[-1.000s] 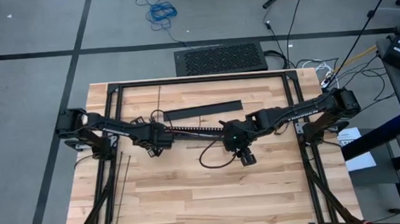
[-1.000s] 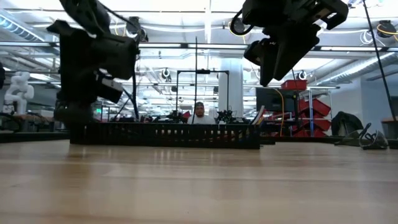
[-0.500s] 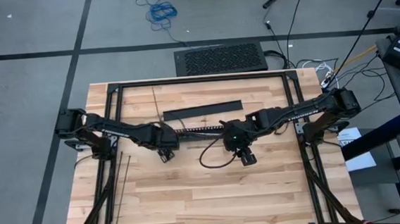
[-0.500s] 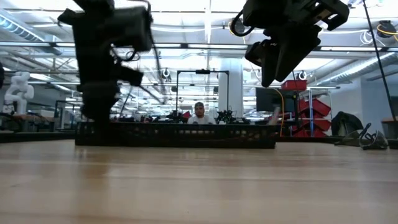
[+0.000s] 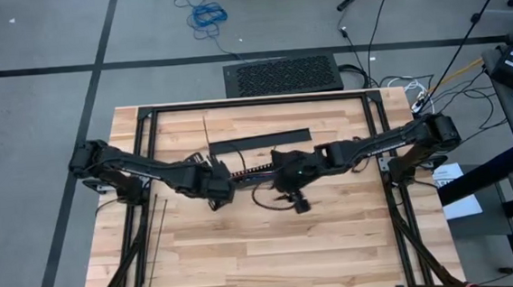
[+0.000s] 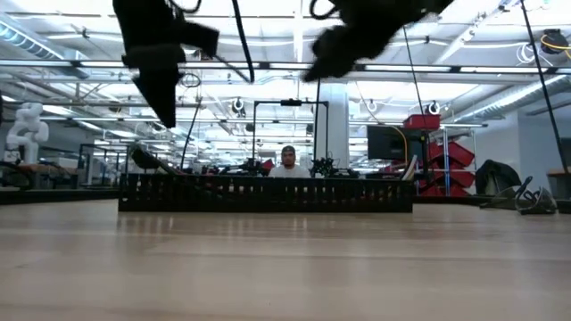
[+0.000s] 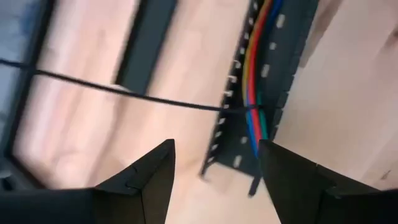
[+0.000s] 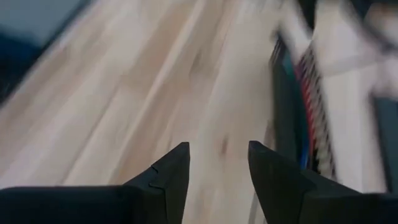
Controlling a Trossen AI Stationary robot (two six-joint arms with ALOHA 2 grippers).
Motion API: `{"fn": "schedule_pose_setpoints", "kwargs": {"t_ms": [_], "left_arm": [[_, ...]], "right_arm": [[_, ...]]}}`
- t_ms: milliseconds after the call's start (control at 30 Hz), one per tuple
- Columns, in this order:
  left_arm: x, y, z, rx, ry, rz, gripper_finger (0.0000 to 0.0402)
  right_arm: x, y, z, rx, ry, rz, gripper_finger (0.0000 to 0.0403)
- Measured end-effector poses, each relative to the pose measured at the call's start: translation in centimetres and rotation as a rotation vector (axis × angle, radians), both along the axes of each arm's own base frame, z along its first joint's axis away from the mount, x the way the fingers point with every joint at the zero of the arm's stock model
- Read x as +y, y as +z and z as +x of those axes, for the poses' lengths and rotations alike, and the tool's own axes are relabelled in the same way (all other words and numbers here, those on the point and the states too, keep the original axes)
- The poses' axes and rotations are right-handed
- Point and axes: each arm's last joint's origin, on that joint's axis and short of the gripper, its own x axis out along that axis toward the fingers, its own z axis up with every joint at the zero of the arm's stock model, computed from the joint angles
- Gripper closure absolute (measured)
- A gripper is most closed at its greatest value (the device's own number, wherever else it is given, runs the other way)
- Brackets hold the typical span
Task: Ziptie cables
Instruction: Put the ziptied cables into the black cable duct
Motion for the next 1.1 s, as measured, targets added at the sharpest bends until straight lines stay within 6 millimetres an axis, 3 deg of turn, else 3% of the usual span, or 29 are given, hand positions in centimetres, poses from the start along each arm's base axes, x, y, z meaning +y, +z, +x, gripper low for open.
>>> {"fn": "schedule_pose_setpoints", "kwargs": {"t_ms": [100,200,300,433,767,1100], "left_arm": [[-0.6,0.6,-0.6,0.034,0.015,0.033,0.0176],[-1.0,0.3,-1.9,0.108,0.07,0.058,0.0176],[-1.4,-0.1,-3.4,0.173,0.151,0.107,0.0176],[-2.6,0.3,-4.6,0.11,0.185,0.105,0.0176],[-3.8,-0.7,-7.3,-0.162,0.192,-0.018,0.0176],[-5.1,-1.5,-7.3,-0.256,0.148,-0.071,0.0176]], "right_arm": [[-0.5,-1.5,2.6,-0.14,-0.041,0.04,0.0265],[-1.1,-4.5,5.3,-0.23,-0.071,0.058,0.0297],[-1.6,-7.4,7.7,-0.258,-0.084,0.057,0.0339],[-2.3,-9.4,10.3,-0.254,-0.073,0.027,0.0392],[-3.4,-9.8,14.8,-0.253,-0.033,-0.028,0.0402],[-6.5,-12.1,16.2,-0.195,-0.067,-0.025,0.0403]]}}
